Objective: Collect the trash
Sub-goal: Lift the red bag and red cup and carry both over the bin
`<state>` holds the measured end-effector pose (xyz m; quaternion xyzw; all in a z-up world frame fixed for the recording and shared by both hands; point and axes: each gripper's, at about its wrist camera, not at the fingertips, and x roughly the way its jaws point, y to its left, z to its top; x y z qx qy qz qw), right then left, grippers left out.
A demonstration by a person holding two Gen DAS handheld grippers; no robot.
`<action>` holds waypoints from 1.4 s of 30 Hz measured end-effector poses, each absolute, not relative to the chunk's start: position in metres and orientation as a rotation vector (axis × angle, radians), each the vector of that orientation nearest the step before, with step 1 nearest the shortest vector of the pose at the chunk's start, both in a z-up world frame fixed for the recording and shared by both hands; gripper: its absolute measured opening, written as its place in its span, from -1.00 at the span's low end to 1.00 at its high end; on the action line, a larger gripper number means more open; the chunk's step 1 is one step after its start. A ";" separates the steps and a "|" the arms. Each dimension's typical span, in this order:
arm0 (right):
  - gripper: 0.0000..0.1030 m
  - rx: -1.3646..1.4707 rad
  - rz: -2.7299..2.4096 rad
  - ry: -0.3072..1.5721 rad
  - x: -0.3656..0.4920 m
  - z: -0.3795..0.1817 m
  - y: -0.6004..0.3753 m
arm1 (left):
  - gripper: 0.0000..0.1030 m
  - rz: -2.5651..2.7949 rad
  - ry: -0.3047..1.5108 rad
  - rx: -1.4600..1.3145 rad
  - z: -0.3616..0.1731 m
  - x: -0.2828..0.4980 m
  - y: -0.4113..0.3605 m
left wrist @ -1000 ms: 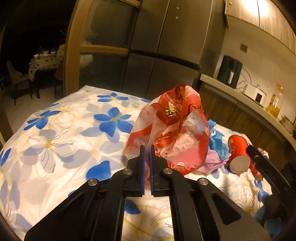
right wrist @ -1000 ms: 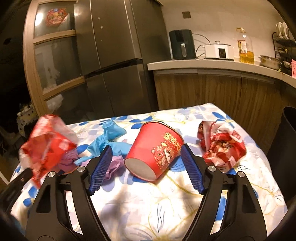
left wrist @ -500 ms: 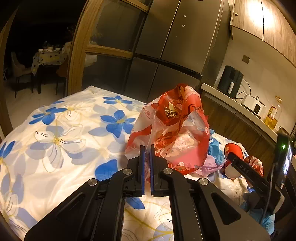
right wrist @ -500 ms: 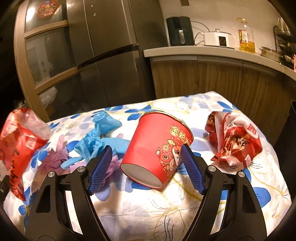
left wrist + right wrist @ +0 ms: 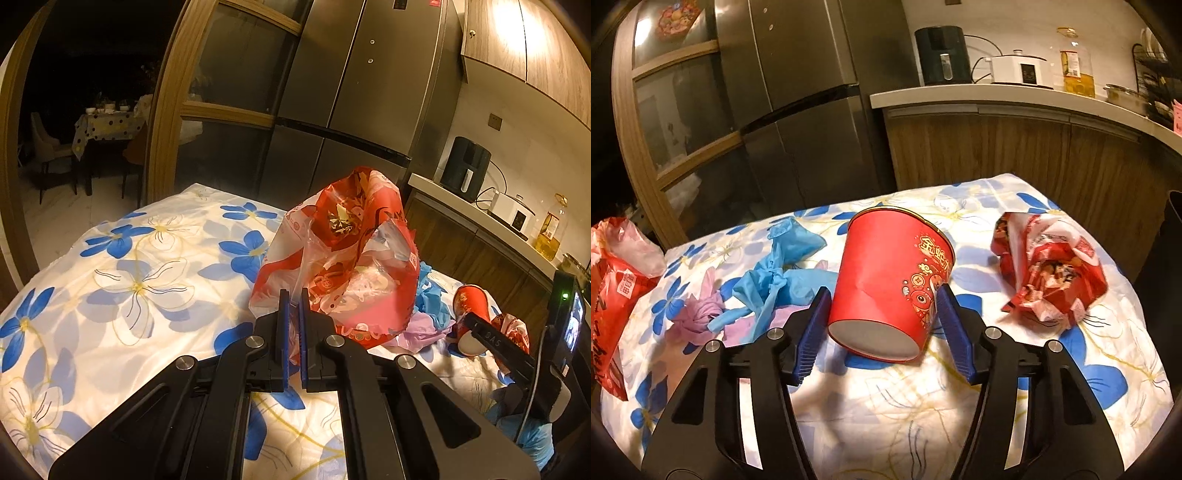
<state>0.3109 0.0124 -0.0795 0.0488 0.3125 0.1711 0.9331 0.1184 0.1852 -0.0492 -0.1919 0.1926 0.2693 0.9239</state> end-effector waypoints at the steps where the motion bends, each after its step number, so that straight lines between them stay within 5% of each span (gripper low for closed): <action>1: 0.13 0.105 0.348 0.632 0.308 -0.078 0.009 | -0.92 0.552 0.394 -0.391 -0.048 0.117 0.184; 18: 0.13 0.171 0.387 0.459 0.235 -0.028 -0.068 | -0.93 0.478 0.362 -0.327 -0.022 0.109 0.132; 42: 0.13 0.237 0.124 0.276 0.191 0.007 -0.258 | -0.93 0.088 0.330 -0.155 0.022 0.166 -0.070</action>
